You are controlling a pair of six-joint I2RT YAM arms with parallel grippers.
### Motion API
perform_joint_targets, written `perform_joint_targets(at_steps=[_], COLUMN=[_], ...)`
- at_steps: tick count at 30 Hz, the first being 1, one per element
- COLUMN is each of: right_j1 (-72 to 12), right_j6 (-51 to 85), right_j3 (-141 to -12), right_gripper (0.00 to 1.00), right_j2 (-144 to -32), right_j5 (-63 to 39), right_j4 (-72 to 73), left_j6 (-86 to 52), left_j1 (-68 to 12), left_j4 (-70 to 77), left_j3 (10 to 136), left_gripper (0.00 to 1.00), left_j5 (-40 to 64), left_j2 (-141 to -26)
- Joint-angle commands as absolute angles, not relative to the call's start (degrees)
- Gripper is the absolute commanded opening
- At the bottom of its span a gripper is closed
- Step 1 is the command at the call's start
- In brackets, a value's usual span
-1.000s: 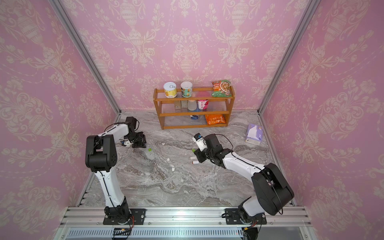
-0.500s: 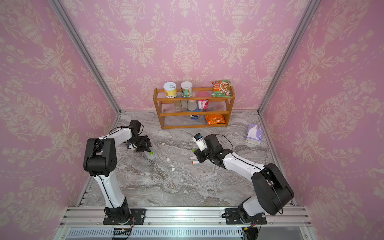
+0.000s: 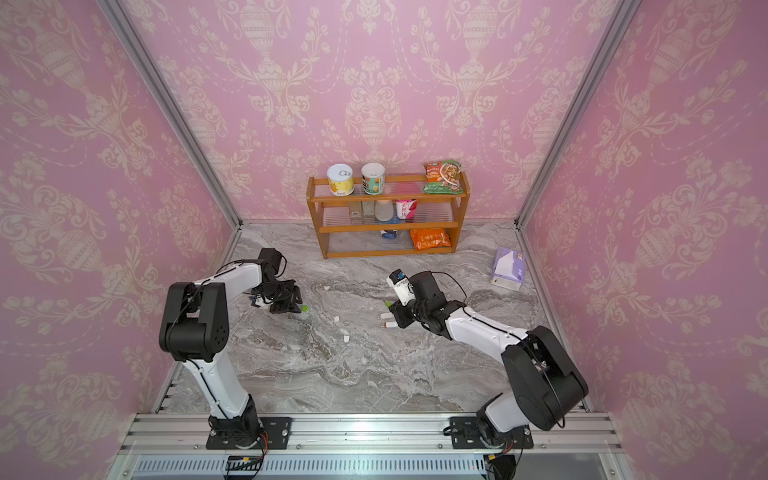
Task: Close the usb drive cover
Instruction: Pick up the cover from the center of the board.
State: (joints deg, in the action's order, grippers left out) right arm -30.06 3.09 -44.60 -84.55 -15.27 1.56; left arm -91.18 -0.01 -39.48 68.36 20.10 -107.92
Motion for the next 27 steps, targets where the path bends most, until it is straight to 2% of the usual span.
perform_joint_targets(at_steps=[1, 11, 27], right_j1=[-29.8, -29.8, -29.8], right_j6=[4.1, 4.3, 4.8], right_j3=[-43.7, -42.8, -41.7], right_gripper=[0.0, 0.0, 0.0], right_j2=[-83.8, -83.4, -83.5], right_j5=[-16.4, -16.2, -17.0], right_j4=[2.7, 3.0, 5.5], left_j6=[-92.5, -86.3, -82.8], left_j1=[-0.9, -1.0, -2.4], left_j4=[-42.6, -47.1, -51.6], left_j3=[65.3, 74.2, 76.4], left_gripper=[0.35, 0.41, 0.44], left_j5=[16.8, 16.7, 16.0], left_j2=[-108.7, -112.3, -113.6])
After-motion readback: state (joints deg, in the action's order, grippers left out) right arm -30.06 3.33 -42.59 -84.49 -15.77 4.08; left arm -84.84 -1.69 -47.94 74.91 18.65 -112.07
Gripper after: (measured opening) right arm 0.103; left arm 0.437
